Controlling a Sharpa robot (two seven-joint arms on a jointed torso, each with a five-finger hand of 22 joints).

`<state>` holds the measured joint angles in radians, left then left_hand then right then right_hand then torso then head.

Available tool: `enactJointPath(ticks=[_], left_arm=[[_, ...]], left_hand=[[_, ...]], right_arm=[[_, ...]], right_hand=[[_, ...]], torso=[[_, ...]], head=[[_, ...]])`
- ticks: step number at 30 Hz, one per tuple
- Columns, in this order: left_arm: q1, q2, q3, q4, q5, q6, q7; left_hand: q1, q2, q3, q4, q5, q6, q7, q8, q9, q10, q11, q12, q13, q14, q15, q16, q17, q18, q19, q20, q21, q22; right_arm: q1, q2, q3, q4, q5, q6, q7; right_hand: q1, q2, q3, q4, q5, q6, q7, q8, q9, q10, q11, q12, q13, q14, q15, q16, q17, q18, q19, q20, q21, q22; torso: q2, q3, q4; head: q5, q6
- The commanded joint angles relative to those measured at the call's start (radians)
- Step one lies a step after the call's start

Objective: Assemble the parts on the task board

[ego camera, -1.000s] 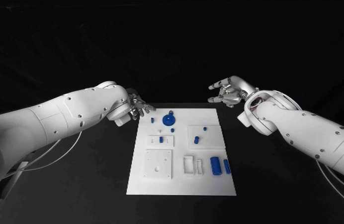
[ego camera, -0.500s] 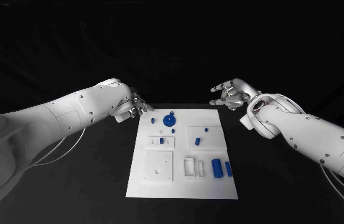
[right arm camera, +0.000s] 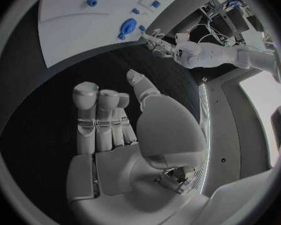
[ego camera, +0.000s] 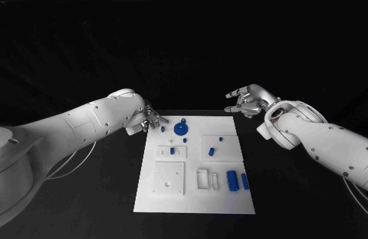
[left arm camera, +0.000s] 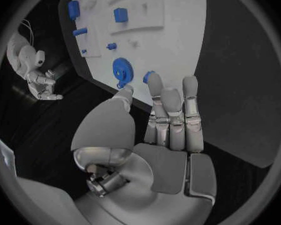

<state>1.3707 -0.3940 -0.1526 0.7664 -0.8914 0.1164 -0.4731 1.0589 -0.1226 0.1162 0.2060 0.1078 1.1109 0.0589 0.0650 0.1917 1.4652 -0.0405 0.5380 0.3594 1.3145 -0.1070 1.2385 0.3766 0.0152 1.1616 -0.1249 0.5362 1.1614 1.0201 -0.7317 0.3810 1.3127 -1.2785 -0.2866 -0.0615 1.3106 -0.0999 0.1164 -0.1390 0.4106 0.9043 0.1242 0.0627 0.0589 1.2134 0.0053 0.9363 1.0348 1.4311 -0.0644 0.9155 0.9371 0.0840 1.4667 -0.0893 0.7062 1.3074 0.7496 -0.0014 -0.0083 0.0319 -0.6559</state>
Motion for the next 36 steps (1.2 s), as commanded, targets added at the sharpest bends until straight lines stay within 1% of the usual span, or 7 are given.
enactJointPath(ticks=[1, 8, 17, 21, 26, 32, 36], left_arm=[[-0.001, 0.005, 0.0, -0.003, 0.035, 0.024, 0.027], [-0.002, 0.007, 0.0, -0.007, 0.044, 0.034, 0.029], [-0.002, 0.006, 0.0, -0.009, 0.043, 0.054, 0.023], [-0.002, 0.005, 0.0, -0.008, 0.039, 0.066, 0.019], [-0.002, 0.004, 0.0, -0.007, 0.037, 0.074, 0.017], [-0.002, 0.003, 0.0, -0.007, 0.036, 0.074, 0.018], [-0.002, 0.002, 0.0, -0.007, 0.036, 0.071, 0.019]], left_hand=[[0.002, -0.01, 0.003, 0.018, -0.005, -0.008, 0.0, 0.004, 0.002, 0.037, 0.004, 0.008, 0.002, -0.006, 0.001, 0.003, -0.001, -0.001, 0.007, 0.001, -0.006, 0.007], [-0.001, 0.008, -0.003, -0.011, -0.002, -0.008, 0.001, 0.004, 0.003, 0.037, 0.005, 0.007, 0.002, -0.008, 0.001, 0.005, -0.002, -0.001, 0.009, 0.002, -0.015, 0.016], [0.005, 0.088, -0.044, -0.121, 0.029, 0.019, -0.005, 0.004, 0.008, 0.037, 0.002, 0.007, 0.002, -0.008, -0.001, 0.007, -0.003, -0.003, 0.014, 0.0, -0.028, 0.032], [0.02, 0.124, -0.065, -0.166, 0.084, 0.029, -0.007, 0.003, 0.01, 0.038, 0.001, 0.009, 0.002, -0.008, -0.002, 0.009, -0.002, -0.004, 0.016, -0.001, -0.032, 0.038], [0.031, 0.142, -0.073, -0.194, 0.117, 0.035, -0.01, 0.003, 0.01, 0.037, -0.001, 0.009, 0.002, -0.009, -0.003, 0.009, -0.001, -0.005, 0.017, -0.002, -0.036, 0.044], [0.041, 0.162, -0.075, -0.216, 0.123, 0.047, -0.015, 0.005, 0.017, 0.038, -0.003, 0.009, 0.001, -0.008, -0.005, 0.011, 0.0, -0.006, 0.018, -0.004, -0.039, 0.049], [0.056, 0.184, -0.077, -0.235, 0.122, 0.062, -0.024, 0.008, 0.064, 0.038, -0.007, 0.008, -0.001, -0.008, -0.008, 0.01, 0.001, -0.009, 0.02, -0.007, -0.044, 0.054]], right_arm=[[0.0, 0.002, 0.001, 0.001, 0.0, -0.003, 0.008], [0.0, 0.003, 0.002, 0.001, 0.0, -0.002, 0.008], [0.0, 0.004, 0.002, -0.001, 0.0, 0.0, 0.007], [0.0, 0.004, 0.002, -0.002, 0.0, 0.001, 0.007], [0.0, 0.006, 0.002, -0.004, 0.0, 0.002, 0.007], [0.0, 0.008, 0.002, -0.006, 0.0, 0.003, 0.007], [0.0, 0.009, 0.002, -0.007, 0.0, 0.003, 0.007]], right_hand=[[0.0, -0.005, 0.002, 0.004, 0.005, -0.006, -0.001, -0.005, -0.001, -0.002, 0.0, 0.0, 0.0, 0.001, -0.004, -0.004, 0.0, 0.018, 0.051, 0.003, -0.003, 0.085], [0.0, -0.005, 0.002, 0.004, 0.005, -0.006, -0.001, -0.005, -0.001, -0.002, 0.0, 0.0, 0.0, 0.001, -0.004, -0.004, 0.0, 0.018, 0.051, 0.003, -0.003, 0.085], [0.0, -0.006, 0.005, 0.002, 0.006, -0.006, -0.001, -0.005, -0.001, -0.002, 0.0, 0.001, 0.001, 0.002, -0.004, -0.004, 0.0, 0.018, 0.051, 0.003, -0.003, 0.085], [0.0, -0.006, 0.005, 0.002, 0.006, -0.006, -0.001, -0.005, -0.001, -0.002, 0.0, 0.001, 0.001, 0.002, -0.004, -0.004, 0.0, 0.018, 0.051, 0.003, -0.003, 0.085], [0.0, -0.006, 0.005, 0.002, 0.006, -0.006, -0.001, -0.005, -0.001, -0.002, 0.0, 0.001, 0.001, 0.002, -0.004, -0.004, 0.0, 0.018, 0.051, 0.003, -0.003, 0.085], [0.0, -0.005, 0.007, 0.0, 0.006, -0.003, -0.001, -0.005, -0.001, -0.001, -0.001, 0.001, 0.001, 0.002, -0.004, -0.003, 0.001, 0.018, 0.051, 0.003, -0.002, 0.085], [0.0, -0.005, 0.007, 0.0, 0.006, -0.003, -0.001, -0.005, -0.001, -0.001, -0.001, 0.001, 0.001, 0.002, -0.004, -0.003, 0.001, 0.018, 0.051, 0.003, -0.002, 0.085]], torso=[[0.002, 0.001, -0.0002], [0.002, 0.0008, 0.0009], [0.003, 0.0, -0.0006], [0.003, -0.0007, -0.0003], [0.003, -0.0008, 0.0006], [0.003, -0.0009, 0.0009], [0.003, -0.0008, 0.0002]], head=[[0.001, 0.0], [0.001, 0.001], [0.002, 0.0], [0.001, -0.001], [0.0, -0.002], [-0.001, -0.003], [0.0, -0.004]])
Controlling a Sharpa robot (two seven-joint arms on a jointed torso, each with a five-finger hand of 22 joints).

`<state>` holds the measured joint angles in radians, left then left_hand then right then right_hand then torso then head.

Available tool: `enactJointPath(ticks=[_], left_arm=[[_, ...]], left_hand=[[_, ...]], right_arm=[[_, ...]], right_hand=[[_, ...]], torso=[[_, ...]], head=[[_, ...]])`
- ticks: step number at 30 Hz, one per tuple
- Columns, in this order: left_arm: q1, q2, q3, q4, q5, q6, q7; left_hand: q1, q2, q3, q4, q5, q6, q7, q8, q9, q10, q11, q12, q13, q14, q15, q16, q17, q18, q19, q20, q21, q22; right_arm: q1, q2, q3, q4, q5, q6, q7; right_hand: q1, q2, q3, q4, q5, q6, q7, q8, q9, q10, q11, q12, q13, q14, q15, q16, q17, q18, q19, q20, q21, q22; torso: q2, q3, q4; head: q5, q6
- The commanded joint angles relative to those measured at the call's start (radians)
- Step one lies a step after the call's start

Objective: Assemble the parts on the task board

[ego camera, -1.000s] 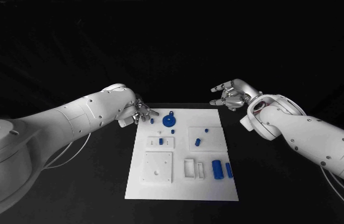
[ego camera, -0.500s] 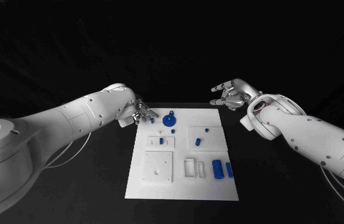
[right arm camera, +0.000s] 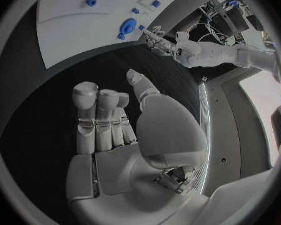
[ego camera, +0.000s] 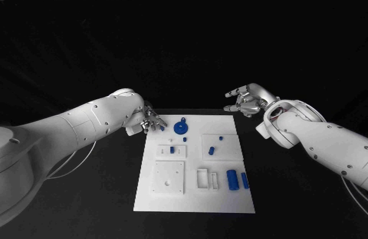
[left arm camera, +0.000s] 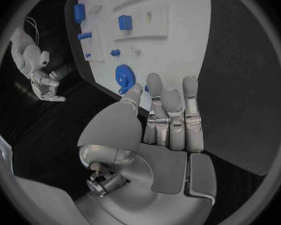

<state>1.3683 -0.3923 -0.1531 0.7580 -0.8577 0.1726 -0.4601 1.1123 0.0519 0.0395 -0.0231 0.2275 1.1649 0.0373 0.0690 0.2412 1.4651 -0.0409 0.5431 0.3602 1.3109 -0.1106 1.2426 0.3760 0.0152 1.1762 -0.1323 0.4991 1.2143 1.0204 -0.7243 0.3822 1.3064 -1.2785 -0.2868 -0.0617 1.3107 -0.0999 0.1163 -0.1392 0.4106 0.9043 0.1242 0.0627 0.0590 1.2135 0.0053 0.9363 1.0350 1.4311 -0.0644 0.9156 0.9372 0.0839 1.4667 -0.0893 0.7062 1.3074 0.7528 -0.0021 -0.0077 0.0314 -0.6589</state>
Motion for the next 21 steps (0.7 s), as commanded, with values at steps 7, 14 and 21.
enactJointPath(ticks=[7, 14, 21], left_arm=[[0.0, -0.002, 0.0, 0.004, 0.002, 0.001, 0.012], [0.0, -0.002, 0.0, 0.005, 0.015, -0.017, 0.025], [0.0, -0.002, 0.0, 0.005, 0.026, -0.025, 0.038]], left_hand=[[0.039, 0.04, 0.007, -0.026, 0.0, 0.014, -0.013, 0.008, 0.098, 0.039, -0.012, 0.003, -0.003, -0.004, -0.007, 0.006, 0.002, -0.012, 0.008, -0.003, -0.013, 0.008], [0.075, 0.069, 0.02, -0.042, -0.013, 0.0, -0.013, 0.004, 0.158, 0.038, -0.01, 0.0, -0.005, -0.006, -0.006, 0.002, 0.0, -0.012, 0.008, -0.002, -0.019, 0.014], [0.113, 0.086, 0.042, -0.076, 0.006, -0.006, -0.012, 0.004, 0.183, 0.039, -0.01, 0.0, -0.006, -0.006, -0.006, 0.004, 0.0, -0.011, 0.008, -0.002, -0.022, 0.021]], right_arm=[[0.0, 0.004, 0.001, -0.004, 0.0, 0.003, 0.008], [0.0, 0.006, 0.001, -0.006, 0.0, 0.005, 0.009], [0.0, 0.007, 0.001, -0.007, 0.0, 0.005, 0.009]], right_hand=[[0.0, -0.005, 0.007, 0.0, 0.006, -0.003, -0.001, -0.005, -0.001, -0.001, -0.001, 0.001, 0.001, 0.002, -0.004, -0.003, 0.001, 0.018, 0.051, 0.003, -0.002, 0.085], [0.0, -0.005, 0.007, 0.0, 0.006, -0.003, -0.001, -0.005, -0.001, -0.001, -0.001, 0.001, 0.001, 0.002, -0.004, -0.003, 0.001, 0.018, 0.051, 0.003, -0.002, 0.085], [0.0, -0.005, 0.007, 0.0, 0.006, -0.003, -0.001, -0.005, -0.001, -0.001, -0.001, 0.001, 0.001, 0.002, -0.004, -0.003, 0.001, 0.018, 0.051, 0.003, -0.002, 0.085]], torso=[[0.001, 0.0001, -0.0003], [0.0, 0.0003, -0.0003], [0.0, 0.0004, -0.001]], head=[[0.0, -0.001], [0.005, -0.001], [0.008, 0.0]])
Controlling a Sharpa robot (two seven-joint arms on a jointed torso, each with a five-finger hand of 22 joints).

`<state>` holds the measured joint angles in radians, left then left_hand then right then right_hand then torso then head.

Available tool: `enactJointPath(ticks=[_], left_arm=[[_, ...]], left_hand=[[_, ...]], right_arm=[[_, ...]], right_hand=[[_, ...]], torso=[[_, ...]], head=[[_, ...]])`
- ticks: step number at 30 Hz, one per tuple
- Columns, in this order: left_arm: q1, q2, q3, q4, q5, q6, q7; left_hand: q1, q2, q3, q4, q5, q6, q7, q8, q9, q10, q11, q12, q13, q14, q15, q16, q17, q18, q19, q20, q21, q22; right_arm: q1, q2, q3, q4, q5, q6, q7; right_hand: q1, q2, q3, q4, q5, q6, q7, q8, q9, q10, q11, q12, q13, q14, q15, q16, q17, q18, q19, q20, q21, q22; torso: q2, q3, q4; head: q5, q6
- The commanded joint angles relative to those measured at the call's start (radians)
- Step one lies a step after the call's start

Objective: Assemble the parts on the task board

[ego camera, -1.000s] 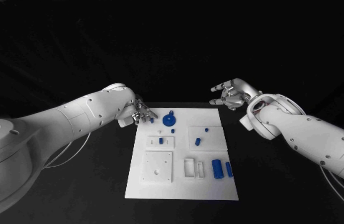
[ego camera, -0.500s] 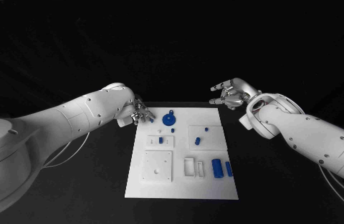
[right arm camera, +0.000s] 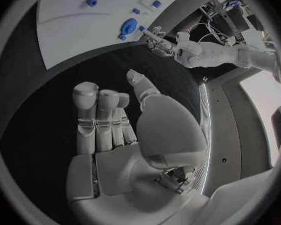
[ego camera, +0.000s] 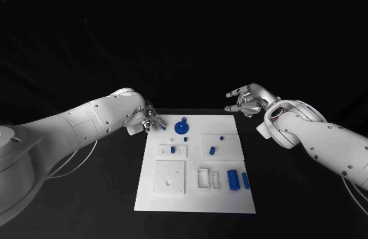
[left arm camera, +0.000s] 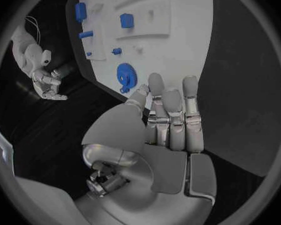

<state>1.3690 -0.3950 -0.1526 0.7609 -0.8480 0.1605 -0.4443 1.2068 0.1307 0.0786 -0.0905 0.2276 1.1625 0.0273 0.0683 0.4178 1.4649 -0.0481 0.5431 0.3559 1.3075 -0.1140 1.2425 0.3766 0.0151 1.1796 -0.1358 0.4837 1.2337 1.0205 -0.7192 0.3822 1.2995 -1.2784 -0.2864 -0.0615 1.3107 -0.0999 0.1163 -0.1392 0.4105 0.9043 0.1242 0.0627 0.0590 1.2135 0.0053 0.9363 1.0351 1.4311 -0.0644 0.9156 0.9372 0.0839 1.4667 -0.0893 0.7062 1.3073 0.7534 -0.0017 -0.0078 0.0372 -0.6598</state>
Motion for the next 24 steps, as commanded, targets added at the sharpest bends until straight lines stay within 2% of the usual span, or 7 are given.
enactJointPath(ticks=[1, 3, 6, 11, 16, 20, 24], left_arm=[[-0.001, 0.001, 0.0, 0.002, 0.016, -0.014, 0.024], [-0.001, 0.0, 0.0, 0.003, 0.017, -0.015, 0.026], [-0.001, -0.001, 0.0, 0.004, 0.018, -0.018, 0.028], [-0.001, -0.005, 0.0, 0.008, 0.018, -0.024, 0.029], [-0.001, -0.012, 0.0, 0.017, 0.019, -0.036, 0.03], [-0.001, -0.025, 0.0, 0.037, 0.029, -0.061, 0.029], [-0.001, -0.051, 0.0, 0.079, 0.059, -0.098, 0.019]], left_hand=[[0.023, 0.011, 0.007, -0.016, 0.01, -0.005, -0.002, 0.005, 0.013, 0.039, -0.002, 0.0, -0.002, -0.002, -0.003, 0.004, -0.001, -0.011, 0.005, 0.001, -0.007, 0.004], [0.031, 0.016, 0.015, -0.027, 0.02, -0.004, -0.001, 0.006, 0.019, 0.04, -0.002, 0.0, -0.002, -0.003, -0.003, 0.005, 0.0, -0.01, 0.005, 0.001, -0.007, 0.006], [0.034, 0.017, 0.028, -0.043, 0.059, -0.005, 0.002, 0.005, 0.028, 0.04, -0.001, 0.001, -0.003, -0.002, -0.002, 0.006, 0.0, -0.009, 0.004, 0.002, -0.006, 0.011], [0.021, 0.02, 0.061, -0.077, 0.106, -0.002, 0.005, 0.004, 0.04, 0.041, -0.001, 0.003, -0.005, -0.001, -0.002, 0.008, 0.002, -0.004, 0.004, 0.002, -0.006, 0.023], [0.009, 0.019, 0.08, -0.098, 0.125, 0.005, 0.004, 0.004, 0.043, 0.043, -0.003, 0.01, -0.008, 0.003, -0.003, 0.011, 0.006, -0.002, 0.007, 0.001, -0.005, 0.032], [-0.007, 0.008, 0.097, -0.117, 0.175, 0.023, 0.001, 0.002, 0.039, 0.046, -0.007, 0.031, -0.024, 0.012, -0.006, 0.016, 0.015, -0.001, 0.014, -0.001, -0.002, 0.042], [-0.024, -0.014, 0.104, -0.13, 0.259, 0.048, -0.007, 0.002, 0.036, 0.05, -0.014, 0.06, -0.032, 0.031, -0.009, 0.029, 0.026, 0.005, 0.025, -0.002, 0.005, 0.049]], right_arm=[[0.0, 0.002, 0.001, 0.0, 0.0, 0.005, 0.009], [0.0, 0.002, 0.001, -0.001, 0.001, 0.005, 0.009], [0.0, 0.002, 0.001, -0.001, 0.001, 0.006, 0.009], [0.0, 0.001, 0.001, -0.001, 0.001, 0.006, 0.009], [0.0, 0.0, 0.001, -0.002, 0.003, 0.007, 0.009], [0.0, -0.001, 0.001, -0.002, 0.004, 0.007, 0.009], [0.0, -0.004, 0.001, -0.002, 0.005, 0.006, 0.009]], right_hand=[[0.0, -0.005, 0.007, 0.0, 0.006, -0.003, -0.001, -0.005, -0.001, -0.001, -0.001, 0.001, 0.0, 0.002, -0.004, -0.004, 0.001, 0.018, 0.051, 0.003, -0.002, 0.085], [0.0, -0.005, 0.007, 0.0, 0.006, -0.003, -0.001, -0.005, -0.001, -0.001, -0.001, 0.001, 0.0, 0.002, -0.004, -0.004, 0.001, 0.018, 0.051, 0.003, -0.002, 0.085], [0.0, -0.005, 0.007, 0.0, 0.006, -0.003, -0.001, -0.005, -0.001, -0.001, -0.001, 0.001, 0.0, 0.002, -0.004, -0.004, 0.001, 0.018, 0.051, 0.003, -0.002, 0.085], [-0.004, -0.004, 0.009, -0.003, 0.007, -0.001, -0.001, -0.005, -0.001, 0.0, -0.001, 0.003, 0.001, 0.003, -0.005, -0.004, 0.002, 0.018, 0.052, 0.002, -0.002, 0.085], [-0.004, -0.004, 0.009, -0.003, 0.007, -0.001, -0.001, -0.005, -0.001, 0.0, -0.001, 0.003, 0.001, 0.003, -0.005, -0.004, 0.002, 0.018, 0.052, 0.002, -0.002, 0.085], [-0.004, -0.004, 0.009, -0.003, 0.007, -0.001, -0.001, -0.005, -0.001, 0.0, -0.001, 0.003, 0.001, 0.003, -0.005, -0.004, 0.002, 0.018, 0.052, 0.002, -0.002, 0.085], [-0.005, -0.004, 0.008, -0.004, 0.007, -0.001, -0.001, -0.005, -0.001, 0.0, -0.001, 0.003, 0.001, 0.003, -0.005, -0.006, 0.001, 0.018, 0.052, 0.002, -0.002, 0.085]], torso=[[-0.001, 0.0, -0.0008], [-0.001, 0.0002, -0.001], [-0.001, 0.0002, -0.001], [-0.001, -0.0001, 0.0003], [-0.002, 0.0001, 0.0006], [-0.003, 0.0002, 0.0012], [-0.004, 0.0011, 0.002]], head=[[0.003, 0.002], [0.003, 0.002], [0.004, 0.004], [0.004, 0.006], [0.005, 0.008], [0.006, 0.009], [0.007, 0.009]])
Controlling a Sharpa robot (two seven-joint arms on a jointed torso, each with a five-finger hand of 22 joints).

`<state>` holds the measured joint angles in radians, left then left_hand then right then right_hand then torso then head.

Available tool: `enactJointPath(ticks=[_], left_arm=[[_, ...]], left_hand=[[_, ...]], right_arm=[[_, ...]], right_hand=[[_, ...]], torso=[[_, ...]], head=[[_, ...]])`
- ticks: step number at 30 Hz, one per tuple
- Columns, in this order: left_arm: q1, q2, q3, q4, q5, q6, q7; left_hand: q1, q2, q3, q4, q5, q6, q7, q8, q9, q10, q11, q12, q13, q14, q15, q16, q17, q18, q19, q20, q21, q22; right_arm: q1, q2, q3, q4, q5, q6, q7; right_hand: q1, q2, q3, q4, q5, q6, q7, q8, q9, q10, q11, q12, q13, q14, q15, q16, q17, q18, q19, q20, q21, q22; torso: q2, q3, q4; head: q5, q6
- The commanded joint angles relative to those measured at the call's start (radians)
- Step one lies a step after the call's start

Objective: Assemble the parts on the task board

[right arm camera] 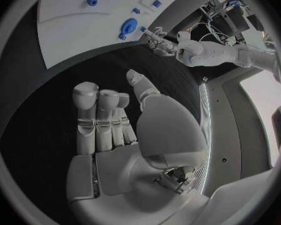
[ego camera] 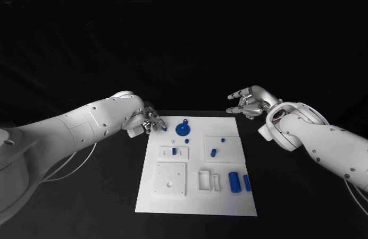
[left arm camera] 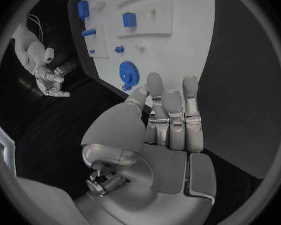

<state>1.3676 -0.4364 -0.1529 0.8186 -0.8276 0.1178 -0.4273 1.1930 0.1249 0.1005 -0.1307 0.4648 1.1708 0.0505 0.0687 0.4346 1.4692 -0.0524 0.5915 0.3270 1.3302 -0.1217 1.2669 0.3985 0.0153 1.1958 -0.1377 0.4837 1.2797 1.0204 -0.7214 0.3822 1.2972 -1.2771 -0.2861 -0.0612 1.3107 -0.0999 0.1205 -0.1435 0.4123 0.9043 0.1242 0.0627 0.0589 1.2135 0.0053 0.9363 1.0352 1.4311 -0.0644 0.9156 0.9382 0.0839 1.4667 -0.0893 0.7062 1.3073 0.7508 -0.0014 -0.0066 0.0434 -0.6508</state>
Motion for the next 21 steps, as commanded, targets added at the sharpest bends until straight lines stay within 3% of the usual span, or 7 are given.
enactJointPath(ticks=[1, 5, 7, 15, 21], left_arm=[[0.001, -0.019, 0.001, 0.036, 0.05, -0.066, -0.001], [0.003, -0.066, 0.001, 0.112, 0.104, -0.112, -0.017], [0.004, -0.091, 0.0, 0.152, 0.12, -0.13, -0.024], [0.006, -0.17, -0.006, 0.296, 0.13, -0.18, -0.042], [0.005, -0.209, -0.019, 0.382, 0.105, -0.206, -0.055]], left_hand=[[-0.021, -0.015, 0.089, -0.094, 0.041, 0.047, -0.031, -0.001, 0.015, 0.046, -0.012, 0.027, -0.009, 0.013, -0.002, 0.008, 0.01, 0.007, 0.013, -0.001, 0.008, 0.006], [-0.048, -0.036, 0.111, -0.116, 0.108, 0.078, -0.039, 0.0, 0.003, 0.046, -0.021, 0.071, -0.037, 0.031, -0.004, 0.012, 0.034, 0.012, 0.023, -0.001, 0.018, 0.017], [-0.065, -0.049, 0.119, -0.123, 0.135, 0.106, -0.048, -0.002, 0.026, 0.046, -0.028, 0.069, -0.038, 0.034, -0.007, 0.002, 0.04, 0.011, 0.025, -0.004, 0.017, 0.018], [-0.084, -0.06, 0.139, -0.134, 0.157, 0.117, -0.053, -0.003, 0.061, 0.046, -0.031, 0.073, -0.035, 0.044, -0.009, -0.011, 0.066, 0.009, 0.03, -0.006, 0.017, 0.024], [-0.093, -0.067, 0.146, -0.133, 0.171, 0.131, -0.059, -0.002, 0.084, 0.046, -0.036, 0.081, -0.031, 0.05, -0.012, -0.013, 0.079, 0.007, 0.034, -0.009, 0.017, 0.026]], right_arm=[[0.0, -0.003, 0.001, 0.0, 0.004, 0.006, 0.008], [0.0, -0.007, 0.001, 0.0, 0.005, 0.005, 0.007], [0.0, -0.009, 0.001, 0.0, 0.005, 0.005, 0.007], [0.0, -0.012, 0.001, -0.003, 0.006, 0.006, 0.007], [-0.001, -0.013, 0.001, -0.007, 0.006, 0.007, 0.007]], right_hand=[[-0.005, -0.004, 0.004, 0.0, 0.005, -0.001, -0.001, -0.005, -0.001, 0.0, -0.001, 0.003, 0.001, 0.003, -0.005, -0.006, 0.0, 0.018, 0.052, 0.002, -0.002, 0.085], [-0.005, -0.004, 0.004, 0.0, 0.005, -0.001, -0.001, -0.005, -0.001, 0.0, -0.001, 0.003, 0.001, 0.003, -0.005, -0.006, 0.0, 0.018, 0.052, 0.002, -0.002, 0.085], [-0.005, -0.004, 0.004, 0.0, 0.005, -0.001, -0.001, -0.005, -0.001, 0.0, -0.001, 0.003, 0.001, 0.003, -0.005, -0.006, 0.0, 0.018, 0.052, 0.002, -0.002, 0.085], [-0.005, -0.004, 0.004, 0.0, 0.005, -0.001, -0.001, -0.005, -0.001, 0.0, -0.001, 0.003, 0.001, 0.003, -0.005, -0.006, 0.0, 0.018, 0.052, 0.002, -0.002, 0.085], [-0.005, -0.004, 0.004, 0.0, 0.005, -0.001, -0.001, -0.005, -0.001, 0.0, -0.001, 0.003, 0.001, 0.003, -0.005, -0.006, 0.0, 0.018, 0.052, 0.002, -0.002, 0.085]], torso=[[-0.002, 0.0012, 0.0019], [-0.009, 0.0038, 0.0087], [-0.012, 0.0042, 0.0115], [-0.022, 0.0035, 0.0196], [-0.027, 0.0026, 0.0225]], head=[[0.001, -0.001], [-0.001, -0.008], [-0.002, -0.009], [-0.006, -0.02], [-0.007, -0.027]])
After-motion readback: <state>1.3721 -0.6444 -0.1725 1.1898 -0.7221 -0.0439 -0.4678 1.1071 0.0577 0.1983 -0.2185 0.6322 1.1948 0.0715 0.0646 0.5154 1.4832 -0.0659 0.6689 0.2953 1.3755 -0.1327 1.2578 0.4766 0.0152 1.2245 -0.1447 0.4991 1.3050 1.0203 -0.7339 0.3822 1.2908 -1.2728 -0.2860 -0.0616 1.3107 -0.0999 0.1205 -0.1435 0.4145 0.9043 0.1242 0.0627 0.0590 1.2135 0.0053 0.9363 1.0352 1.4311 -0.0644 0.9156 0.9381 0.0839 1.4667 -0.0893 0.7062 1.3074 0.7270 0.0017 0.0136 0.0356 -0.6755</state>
